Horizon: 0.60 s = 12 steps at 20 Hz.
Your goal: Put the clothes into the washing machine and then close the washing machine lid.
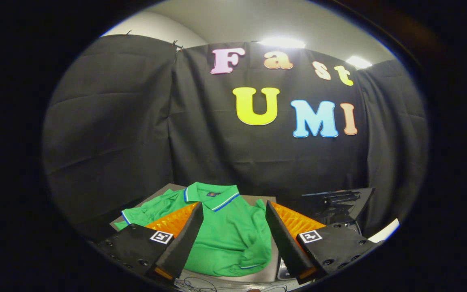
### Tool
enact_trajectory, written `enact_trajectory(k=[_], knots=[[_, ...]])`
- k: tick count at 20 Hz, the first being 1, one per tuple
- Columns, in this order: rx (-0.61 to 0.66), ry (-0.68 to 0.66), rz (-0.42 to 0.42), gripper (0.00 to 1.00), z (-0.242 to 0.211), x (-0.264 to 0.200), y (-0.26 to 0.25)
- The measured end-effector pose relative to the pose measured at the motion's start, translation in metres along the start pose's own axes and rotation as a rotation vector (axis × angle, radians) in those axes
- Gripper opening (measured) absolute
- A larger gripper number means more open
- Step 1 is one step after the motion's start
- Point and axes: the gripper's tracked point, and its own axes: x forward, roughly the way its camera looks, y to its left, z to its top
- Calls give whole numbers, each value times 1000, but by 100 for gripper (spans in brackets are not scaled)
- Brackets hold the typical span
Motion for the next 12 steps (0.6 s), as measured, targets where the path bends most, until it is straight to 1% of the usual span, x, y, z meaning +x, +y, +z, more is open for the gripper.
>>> enact_trajectory(k=[3,7,10,12], knots=[[10,116,7,99,-19,26,21],[19,271,52,100,-49,46,50],[36,344,79,99,-65,58,65],[40,368,72,99,-71,60,73]])
